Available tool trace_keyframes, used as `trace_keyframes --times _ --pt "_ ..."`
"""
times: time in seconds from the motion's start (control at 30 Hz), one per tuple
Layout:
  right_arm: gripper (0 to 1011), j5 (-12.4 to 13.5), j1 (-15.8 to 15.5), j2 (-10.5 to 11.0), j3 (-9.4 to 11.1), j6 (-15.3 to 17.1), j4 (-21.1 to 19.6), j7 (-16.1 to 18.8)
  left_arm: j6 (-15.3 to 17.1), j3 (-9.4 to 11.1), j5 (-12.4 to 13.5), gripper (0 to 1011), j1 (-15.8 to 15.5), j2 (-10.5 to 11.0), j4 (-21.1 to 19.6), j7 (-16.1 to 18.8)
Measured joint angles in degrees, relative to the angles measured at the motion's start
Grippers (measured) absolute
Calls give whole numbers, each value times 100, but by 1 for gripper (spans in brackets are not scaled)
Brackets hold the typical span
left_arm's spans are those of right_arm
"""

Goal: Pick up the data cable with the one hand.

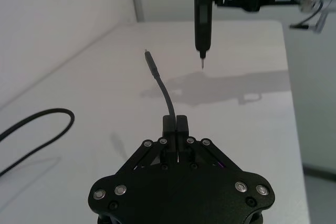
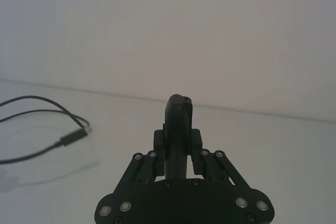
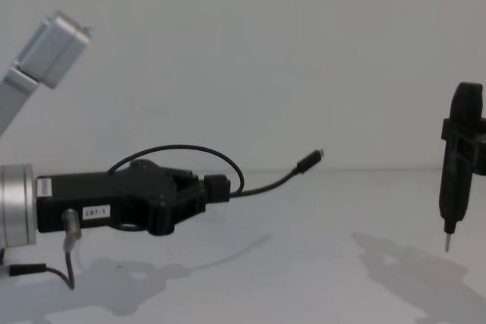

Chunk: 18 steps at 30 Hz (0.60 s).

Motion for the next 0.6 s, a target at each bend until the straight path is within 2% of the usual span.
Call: trace_keyframes --times 0.23,0.47,0.6 --pt "279 32 0 -11 25 2 -24 35 -4 -155 -151 30 244 118 -390 178" --pt "279 285 48 -70 99 88 -144 201 -5 -248 -242 30 393 189 -621 282" --pt "279 543 127 -140 153 220 -261 333 -5 -280 -273 30 445 215 -702 318"
